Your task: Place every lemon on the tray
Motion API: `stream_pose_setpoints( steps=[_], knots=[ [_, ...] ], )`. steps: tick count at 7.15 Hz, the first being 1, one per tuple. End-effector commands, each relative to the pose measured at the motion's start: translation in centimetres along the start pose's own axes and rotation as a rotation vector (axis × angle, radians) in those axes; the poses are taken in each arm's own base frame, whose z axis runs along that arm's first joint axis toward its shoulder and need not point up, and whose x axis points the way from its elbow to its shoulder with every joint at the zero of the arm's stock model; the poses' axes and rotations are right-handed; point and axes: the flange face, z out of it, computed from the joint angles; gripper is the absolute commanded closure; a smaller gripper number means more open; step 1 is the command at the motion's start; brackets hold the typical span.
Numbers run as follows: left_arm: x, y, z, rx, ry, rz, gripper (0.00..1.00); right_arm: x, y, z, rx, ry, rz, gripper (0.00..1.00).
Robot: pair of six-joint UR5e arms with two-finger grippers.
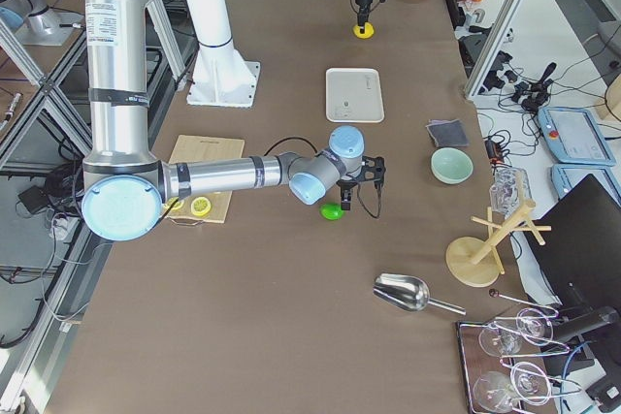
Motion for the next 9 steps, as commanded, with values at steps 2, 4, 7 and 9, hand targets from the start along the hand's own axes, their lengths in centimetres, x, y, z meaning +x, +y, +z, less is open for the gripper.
stream_pose_setpoints(
  steps=[2,4,7,9],
  knots=[
    [8.9,-0.2,-0.8,-0.008,0.097,-0.106,1.0,2.1,1.6,1.3,-0.038,0.03,0.025,0.11],
    [12.8,-0.9,1.0,0.014,0.083,-0.122,1.0,2.2,2.5,2.9,-0.072,0.042,0.022,0.19],
    [16.6,-0.2,2.6,0.022,0.082,-0.137,1.0,1.8,2.6,3.5,-0.091,0.035,0.017,1.0],
    [19.2,0.8,4.5,0.024,0.07,-0.129,1.0,-2.4,1.4,2.2,-0.083,-0.015,-0.026,1.0]
  ],
)
